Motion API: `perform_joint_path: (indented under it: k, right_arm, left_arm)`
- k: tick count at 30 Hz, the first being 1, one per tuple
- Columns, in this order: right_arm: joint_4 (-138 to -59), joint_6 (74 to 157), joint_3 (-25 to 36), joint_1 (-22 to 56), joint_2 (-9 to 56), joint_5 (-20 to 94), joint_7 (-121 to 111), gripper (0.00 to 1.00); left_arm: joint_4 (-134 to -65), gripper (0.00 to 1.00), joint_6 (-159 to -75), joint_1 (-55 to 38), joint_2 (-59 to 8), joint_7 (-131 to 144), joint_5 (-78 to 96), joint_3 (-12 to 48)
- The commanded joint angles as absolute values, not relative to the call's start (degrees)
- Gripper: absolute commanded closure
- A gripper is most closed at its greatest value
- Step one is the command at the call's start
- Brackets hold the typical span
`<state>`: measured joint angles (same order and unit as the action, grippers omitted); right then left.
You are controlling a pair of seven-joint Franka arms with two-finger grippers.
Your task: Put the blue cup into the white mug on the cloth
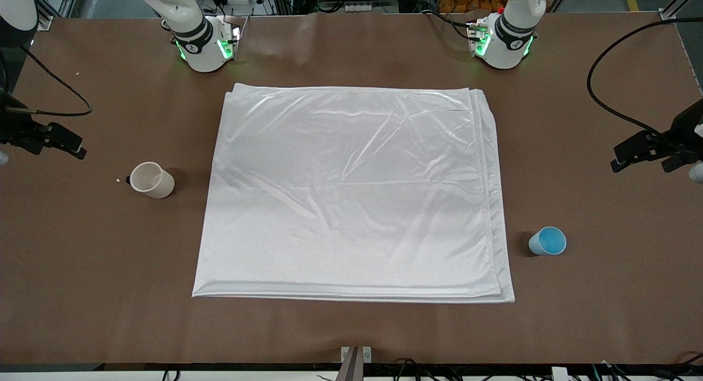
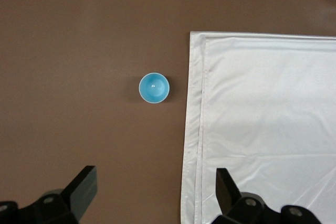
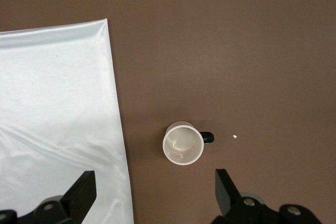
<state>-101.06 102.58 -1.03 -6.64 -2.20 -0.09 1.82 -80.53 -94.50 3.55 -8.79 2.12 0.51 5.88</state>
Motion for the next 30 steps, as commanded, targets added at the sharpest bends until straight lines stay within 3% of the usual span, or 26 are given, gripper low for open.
perform_joint_path:
  k: [1,22,30]
  right_arm:
    - [-101.52,102.92,-1.23,-7.12,-2.99,-0.44,1.49,0.00]
    - [-101.60,103.09,-1.06,-8.96,-1.94,-0.35,-2.98,0.00]
    - [-101.69,103.54,-1.05,-10.90,-0.09,-0.53,-9.22,0.00]
  left_arm:
    - [-80.33,0.00,-93.87,3.60,-8.53,2.81,1.32,5.98]
    - [-81.83,0.00,-95.18,4.22,-12.30,1.05,-1.13,5.80]
    - [-88.31,0.00,-105.71,4.22,-14.41,0.97,-5.10,5.98]
